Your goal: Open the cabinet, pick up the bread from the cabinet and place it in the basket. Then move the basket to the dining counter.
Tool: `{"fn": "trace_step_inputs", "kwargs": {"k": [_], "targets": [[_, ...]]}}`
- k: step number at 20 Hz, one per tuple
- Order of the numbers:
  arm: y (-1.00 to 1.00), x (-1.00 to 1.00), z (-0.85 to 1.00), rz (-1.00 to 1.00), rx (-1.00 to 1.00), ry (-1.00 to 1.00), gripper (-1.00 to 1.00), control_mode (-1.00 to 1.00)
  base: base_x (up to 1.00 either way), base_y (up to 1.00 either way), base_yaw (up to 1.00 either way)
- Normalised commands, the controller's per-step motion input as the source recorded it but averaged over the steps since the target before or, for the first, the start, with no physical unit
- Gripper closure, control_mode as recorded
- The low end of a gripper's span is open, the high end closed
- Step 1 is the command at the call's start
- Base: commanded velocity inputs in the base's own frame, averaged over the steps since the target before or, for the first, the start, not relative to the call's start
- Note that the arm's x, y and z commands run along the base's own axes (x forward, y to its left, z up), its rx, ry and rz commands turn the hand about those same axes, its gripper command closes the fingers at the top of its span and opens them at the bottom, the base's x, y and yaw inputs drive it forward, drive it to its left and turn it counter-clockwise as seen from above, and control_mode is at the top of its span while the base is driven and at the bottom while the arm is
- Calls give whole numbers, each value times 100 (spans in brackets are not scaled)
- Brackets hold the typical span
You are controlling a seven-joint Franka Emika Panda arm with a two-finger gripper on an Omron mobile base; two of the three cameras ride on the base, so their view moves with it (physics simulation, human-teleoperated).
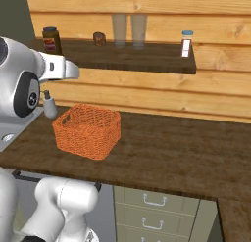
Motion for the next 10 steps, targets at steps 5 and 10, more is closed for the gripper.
{"fn": "trace_step_inputs", "kwargs": {"k": [5,10], "targets": [[18,36,39,-7,0,0,-100,-100,0,0,0],[26,50,27,-4,0,-8,-100,-100,0,0,0]]}}
